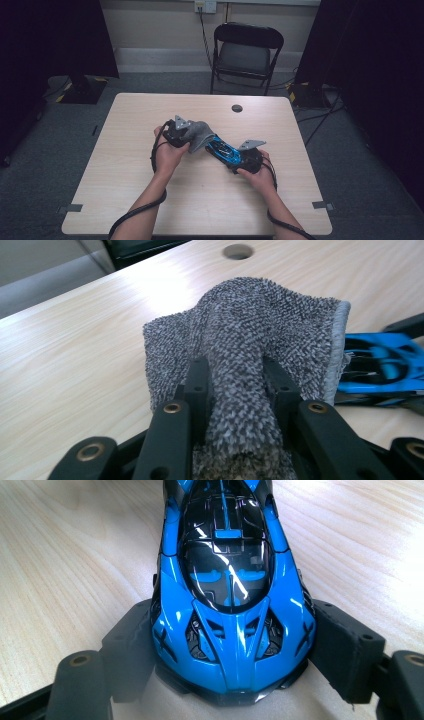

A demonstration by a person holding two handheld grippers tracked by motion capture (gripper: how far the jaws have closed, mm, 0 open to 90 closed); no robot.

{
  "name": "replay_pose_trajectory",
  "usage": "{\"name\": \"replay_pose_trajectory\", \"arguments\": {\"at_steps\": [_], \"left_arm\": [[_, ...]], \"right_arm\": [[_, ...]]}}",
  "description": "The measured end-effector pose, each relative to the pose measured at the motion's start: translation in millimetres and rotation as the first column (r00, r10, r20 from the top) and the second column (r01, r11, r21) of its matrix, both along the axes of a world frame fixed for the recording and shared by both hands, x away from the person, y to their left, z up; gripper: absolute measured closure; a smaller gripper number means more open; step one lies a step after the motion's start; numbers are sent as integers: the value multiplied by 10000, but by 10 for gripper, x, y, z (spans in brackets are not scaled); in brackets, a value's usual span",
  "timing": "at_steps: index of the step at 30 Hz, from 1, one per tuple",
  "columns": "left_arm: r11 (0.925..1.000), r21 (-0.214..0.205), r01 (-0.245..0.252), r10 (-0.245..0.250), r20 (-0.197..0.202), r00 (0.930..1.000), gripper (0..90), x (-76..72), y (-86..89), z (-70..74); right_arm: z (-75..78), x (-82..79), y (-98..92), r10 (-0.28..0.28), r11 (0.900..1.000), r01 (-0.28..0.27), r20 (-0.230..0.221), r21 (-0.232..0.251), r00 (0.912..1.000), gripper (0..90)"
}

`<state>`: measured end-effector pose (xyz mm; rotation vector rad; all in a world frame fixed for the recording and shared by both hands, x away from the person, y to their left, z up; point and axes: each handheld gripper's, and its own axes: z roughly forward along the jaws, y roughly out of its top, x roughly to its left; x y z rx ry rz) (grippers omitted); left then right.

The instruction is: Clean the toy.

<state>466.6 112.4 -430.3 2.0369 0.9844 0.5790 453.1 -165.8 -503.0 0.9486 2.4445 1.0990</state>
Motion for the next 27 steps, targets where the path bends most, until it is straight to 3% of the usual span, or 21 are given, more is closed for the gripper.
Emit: {"name": "replay_pose_trajectory", "arguments": {"at_steps": [9,18,21,22,24,26,27], "left_arm": [[9963,-71,860,-861,-111,9962,699,-104,-317,-57],[9852,137,1710,-1706,-248,9850,699,-204,-666,-154],[9789,330,2018,-2010,-276,9792,699,-230,-803,-166],[9741,625,2175,-2162,-280,9760,697,-238,-887,-183],[9724,779,2201,-2186,-279,9754,695,-238,-925,-199],[9640,1255,2346,-2326,-301,9721,694,-233,-999,-237],[9640,1255,2346,-2326,-301,9721,694,-233,-999,-237]], "right_arm": [[0,0,0,-1,10000,1,-2,-1,10000,253],[0,0,0,0,10000,0,-3,1,10000,253],[0,0,-1,2,10000,-2,-4,-2,10000,253],[0,0,0,-1,10000,1,-5,-4,10000,253],[0,0,-1,1,10000,-1,1,-5,10000,253],[0,0,0,1,10000,-1,4,-8,10000,253],[0,0,0,1,10000,-1,4,-8,10000,253]]}}
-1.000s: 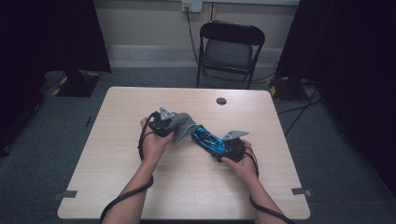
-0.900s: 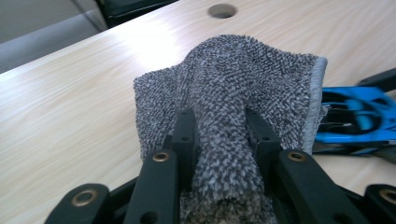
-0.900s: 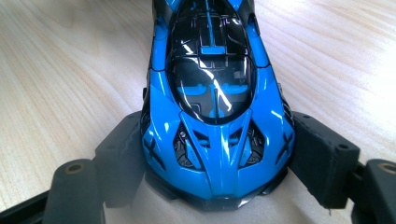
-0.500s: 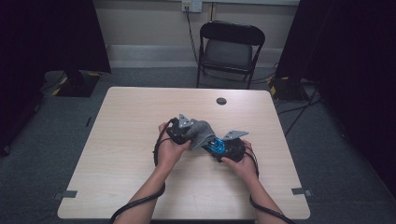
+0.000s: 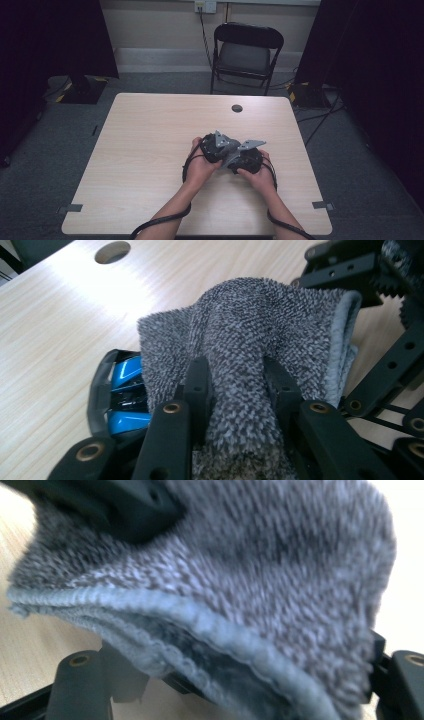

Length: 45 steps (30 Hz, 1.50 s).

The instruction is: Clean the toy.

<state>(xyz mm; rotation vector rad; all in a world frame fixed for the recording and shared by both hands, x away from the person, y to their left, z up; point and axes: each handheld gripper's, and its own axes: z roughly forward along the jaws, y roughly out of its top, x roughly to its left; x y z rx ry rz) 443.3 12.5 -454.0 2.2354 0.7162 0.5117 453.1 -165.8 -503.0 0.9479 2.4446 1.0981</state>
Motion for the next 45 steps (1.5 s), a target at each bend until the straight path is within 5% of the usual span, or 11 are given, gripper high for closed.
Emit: {"name": "replay_pose_trajectory", "arguments": {"at_steps": [3,17,45], "left_arm": [[9996,252,92,-93,25,10000,694,6,-26,-33],[10000,8,-52,52,-42,10000,697,27,25,-55],[9955,-43,-948,946,-222,9953,696,235,328,-14]], "right_arm": [[0,0,0,1,10000,-1,-3,2,10000,253],[0,0,0,2,10000,-2,-4,3,10000,254],[0,0,0,0,10000,0,-8,8,10000,254]]}}
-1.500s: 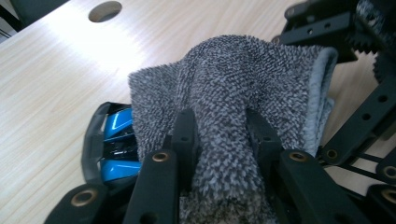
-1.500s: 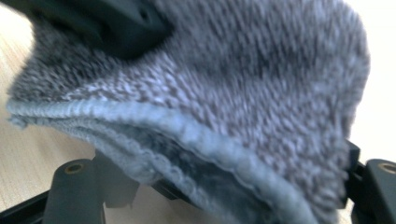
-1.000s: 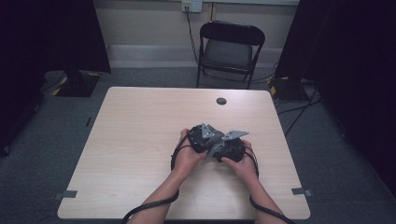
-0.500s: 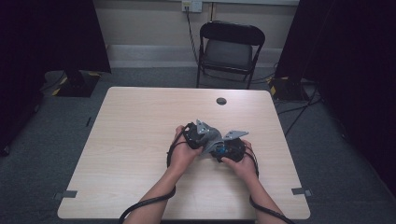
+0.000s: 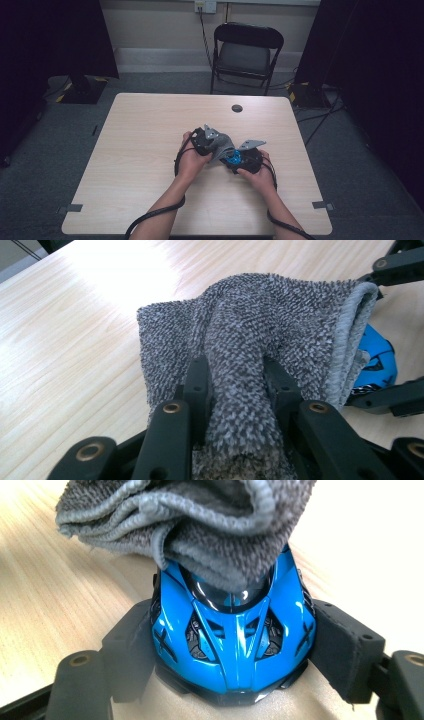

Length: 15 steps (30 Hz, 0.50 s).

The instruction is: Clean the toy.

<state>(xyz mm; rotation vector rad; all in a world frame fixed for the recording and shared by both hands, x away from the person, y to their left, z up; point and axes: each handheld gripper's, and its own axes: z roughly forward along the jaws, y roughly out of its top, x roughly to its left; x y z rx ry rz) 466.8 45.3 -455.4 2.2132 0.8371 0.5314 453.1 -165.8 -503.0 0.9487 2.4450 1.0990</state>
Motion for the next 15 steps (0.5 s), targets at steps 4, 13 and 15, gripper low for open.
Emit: {"name": "replay_pose_trajectory", "arguments": {"at_steps": [4,13,15], "left_arm": [[9999,68,-115,115,19,9999,696,18,35,3],[9987,-259,-445,440,-184,9989,697,75,117,8],[9985,-195,-510,506,-173,9986,697,84,136,14]], "right_arm": [[0,0,0,-2,10000,2,-2,1,10000,254],[0,0,0,2,10000,-2,-1,-1,10000,253],[0,0,0,0,10000,0,-4,2,10000,253]]}}
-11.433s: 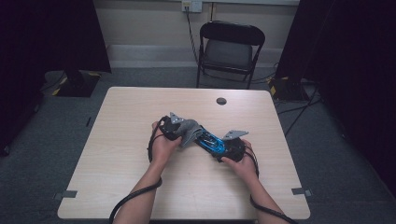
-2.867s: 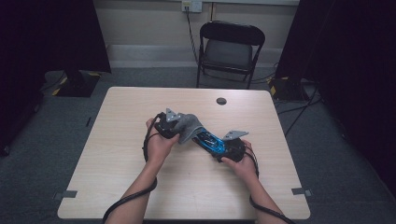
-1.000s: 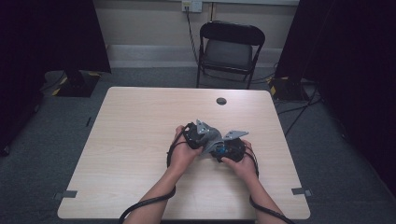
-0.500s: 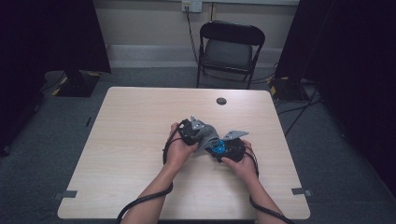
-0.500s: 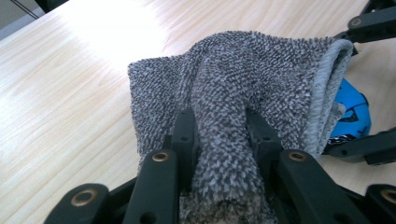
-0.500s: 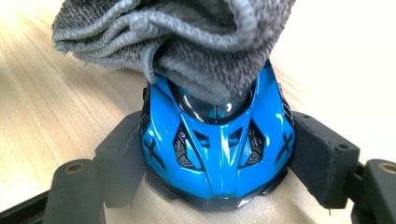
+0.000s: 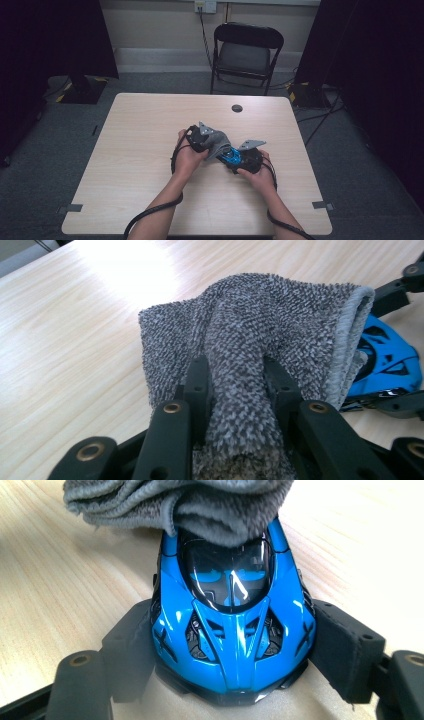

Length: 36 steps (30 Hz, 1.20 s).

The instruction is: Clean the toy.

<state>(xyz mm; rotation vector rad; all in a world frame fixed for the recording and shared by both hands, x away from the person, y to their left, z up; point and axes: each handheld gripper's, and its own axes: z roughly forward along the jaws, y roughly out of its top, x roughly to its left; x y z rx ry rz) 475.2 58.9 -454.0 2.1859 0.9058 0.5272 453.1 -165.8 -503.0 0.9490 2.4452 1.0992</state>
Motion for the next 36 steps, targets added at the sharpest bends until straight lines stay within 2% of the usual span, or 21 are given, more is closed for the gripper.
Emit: {"name": "replay_pose_trajectory", "arguments": {"at_steps": [10,15,23,36], "left_arm": [[9995,203,-254,253,22,9997,697,41,87,-1],[9992,74,-401,402,-79,9992,697,70,141,-11],[9978,222,-627,627,9,9980,697,97,196,-2],[9955,233,-924,927,-134,9956,697,125,294,-34]], "right_arm": [[0,0,0,1,10000,-1,-2,-2,10000,253],[0,0,0,1,10000,-1,-2,-1,10000,253],[0,1,0,2,10000,-2,-1,0,10000,253],[0,0,0,1,10000,-1,-1,-1,10000,253]]}}
